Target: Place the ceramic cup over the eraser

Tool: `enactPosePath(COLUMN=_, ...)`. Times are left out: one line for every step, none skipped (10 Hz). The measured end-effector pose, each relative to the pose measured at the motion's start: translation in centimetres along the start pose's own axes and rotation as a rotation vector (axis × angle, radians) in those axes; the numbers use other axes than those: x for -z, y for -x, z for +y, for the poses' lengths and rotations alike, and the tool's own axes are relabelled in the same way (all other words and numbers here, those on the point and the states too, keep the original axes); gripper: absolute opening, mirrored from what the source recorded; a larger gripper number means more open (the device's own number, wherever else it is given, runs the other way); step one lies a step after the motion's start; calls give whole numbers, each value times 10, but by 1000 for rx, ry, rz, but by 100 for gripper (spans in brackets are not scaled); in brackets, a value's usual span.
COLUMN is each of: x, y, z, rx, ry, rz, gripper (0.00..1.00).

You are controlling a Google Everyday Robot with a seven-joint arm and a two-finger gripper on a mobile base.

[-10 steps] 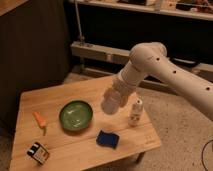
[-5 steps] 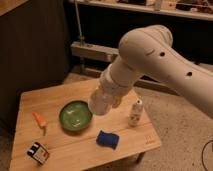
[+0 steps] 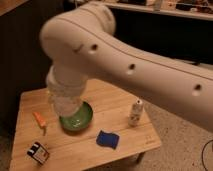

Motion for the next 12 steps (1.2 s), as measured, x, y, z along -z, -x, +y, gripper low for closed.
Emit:
enactPosePath(x=-9, y=0, z=-20, rx=37, ry=7, rz=-10, gripper=0)
enactPosePath(x=-22, y=3, z=-50, rx=100, ry=18, rz=-30, gripper=0)
enactPosePath(x=-32, y=11, z=-70, rx=149, ry=28, rz=-48, gripper=0)
enactPosePath(x=-40, y=17, z=-81, rx=184, ry=38, rz=-63, gripper=0)
enactPosePath(x=-51, y=25, z=-92, rx=221, ry=45, rz=-93, gripper=0)
enactPosePath(x=-59, y=28, z=-92, rx=247, ry=52, rz=-117, gripper=0)
enactPosePath(x=-71, y=30, z=-85, rx=272, ry=63, rz=-145, gripper=0)
enactPosePath(x=-84, y=34, z=-76, rx=289, ry=74, rz=-179, gripper=0)
enactPosePath(x=-97, y=35, z=-69, rx=310, ry=89, rz=-220, gripper=0)
enactPosePath(x=-106, y=38, z=-67, rx=333, ry=102, rz=-253, gripper=0)
enactPosePath(x=-109, y=41, z=-63, rx=355, ry=117, rz=-266, gripper=0)
enactPosePath(x=-107, y=44, z=-62, rx=372, ry=132, rz=-269, gripper=0)
